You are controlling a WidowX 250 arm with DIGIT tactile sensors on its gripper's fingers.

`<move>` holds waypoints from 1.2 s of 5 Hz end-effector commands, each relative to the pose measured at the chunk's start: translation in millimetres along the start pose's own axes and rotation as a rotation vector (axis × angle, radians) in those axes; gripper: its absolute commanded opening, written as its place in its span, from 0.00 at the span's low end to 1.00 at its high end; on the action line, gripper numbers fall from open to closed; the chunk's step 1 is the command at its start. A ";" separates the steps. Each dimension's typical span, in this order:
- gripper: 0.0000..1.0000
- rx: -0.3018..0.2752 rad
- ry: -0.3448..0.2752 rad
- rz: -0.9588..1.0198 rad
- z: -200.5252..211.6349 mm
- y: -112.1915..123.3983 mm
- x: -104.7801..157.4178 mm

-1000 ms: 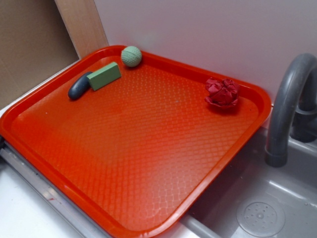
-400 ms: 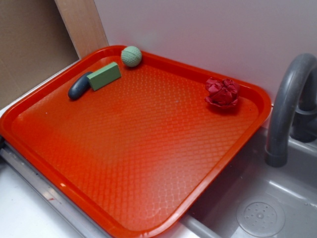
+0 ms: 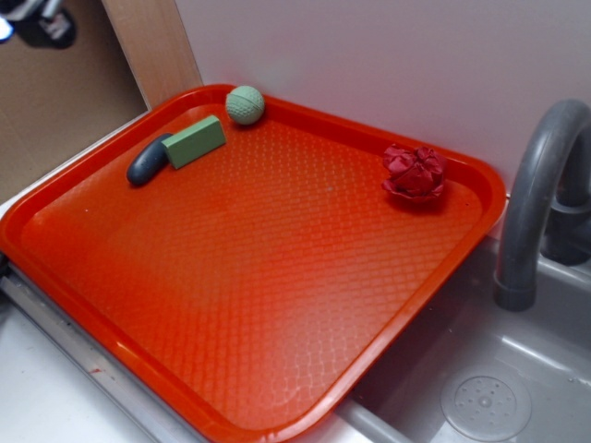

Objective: Grab the red paper.

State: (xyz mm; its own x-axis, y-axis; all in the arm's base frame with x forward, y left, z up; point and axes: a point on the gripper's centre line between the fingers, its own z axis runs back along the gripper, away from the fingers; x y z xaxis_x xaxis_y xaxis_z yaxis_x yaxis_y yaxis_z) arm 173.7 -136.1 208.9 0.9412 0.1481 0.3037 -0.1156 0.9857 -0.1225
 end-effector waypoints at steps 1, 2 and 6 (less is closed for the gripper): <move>1.00 -0.108 -0.106 -0.005 -32.8 -70.9 50.1; 1.00 -0.045 -0.141 -0.067 -60.4 -104.5 63.2; 1.00 -0.059 -0.037 -0.124 -139.8 -183.4 83.1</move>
State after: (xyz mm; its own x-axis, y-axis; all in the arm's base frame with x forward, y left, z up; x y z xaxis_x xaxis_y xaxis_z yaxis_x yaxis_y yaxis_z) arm 315.2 -304.2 90.0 0.9551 0.0265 0.2950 -0.0049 0.9973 -0.0737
